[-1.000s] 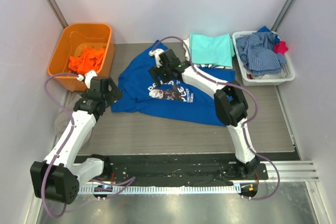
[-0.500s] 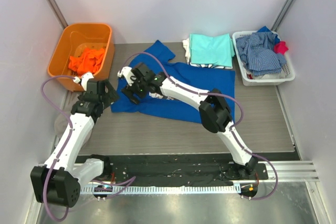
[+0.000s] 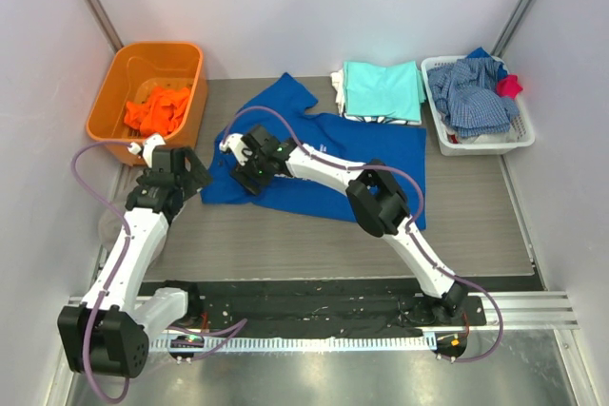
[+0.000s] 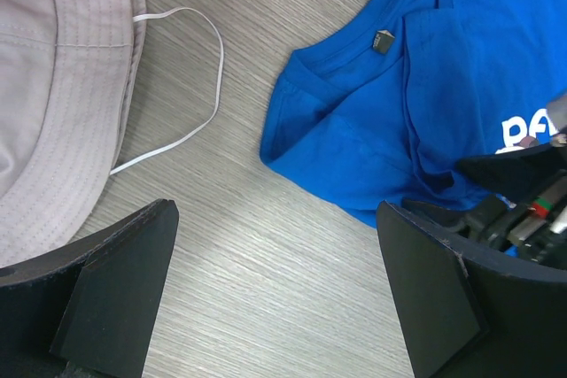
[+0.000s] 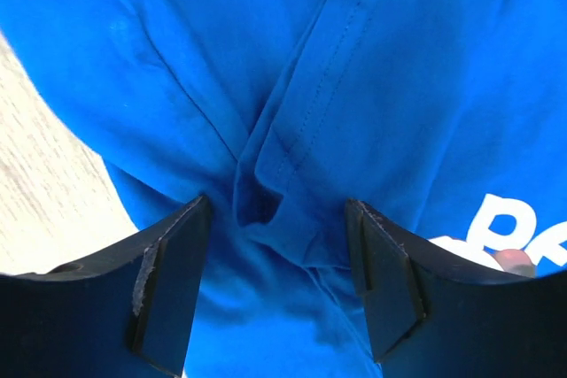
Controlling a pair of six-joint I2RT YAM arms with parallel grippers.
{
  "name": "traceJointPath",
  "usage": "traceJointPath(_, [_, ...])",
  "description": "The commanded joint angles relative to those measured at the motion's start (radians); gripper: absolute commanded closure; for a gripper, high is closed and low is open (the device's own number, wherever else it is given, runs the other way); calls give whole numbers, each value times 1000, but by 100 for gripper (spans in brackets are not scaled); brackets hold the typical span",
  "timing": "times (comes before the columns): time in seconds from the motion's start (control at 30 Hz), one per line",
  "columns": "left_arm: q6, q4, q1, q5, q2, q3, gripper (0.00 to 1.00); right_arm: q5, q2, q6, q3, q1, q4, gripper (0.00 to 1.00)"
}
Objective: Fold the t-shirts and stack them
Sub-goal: Fold the tshirt
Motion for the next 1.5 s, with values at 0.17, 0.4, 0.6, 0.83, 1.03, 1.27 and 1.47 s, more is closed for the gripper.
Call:
traceJointPath(0.17, [25, 19, 27, 27, -18, -11, 0, 14, -18, -5, 50, 3, 18, 38])
traceJointPath(0.4, [24, 25, 29, 36, -20, -17, 0, 29, -46, -5, 45, 2, 24, 30])
traceJointPath(0.6, [24, 24, 32, 41, -18, -17, 0, 34, -61, -3, 48, 3, 27, 31])
traceJointPath(0.83, [19, 27, 32, 47, -17, -17, 0, 35, -90, 1, 57, 3, 30, 31])
traceJointPath(1.03, [17, 28, 33, 49, -15, -17, 0, 35, -104, 4, 66, 3, 35, 31])
traceJointPath(1.27, [22, 27, 37, 44, -17, -19, 0, 34, -78, 6, 71, 2, 35, 32])
traceJointPath(1.47, [24, 31, 41, 49, -11, -19, 0, 32, -61, 8, 76, 2, 35, 39])
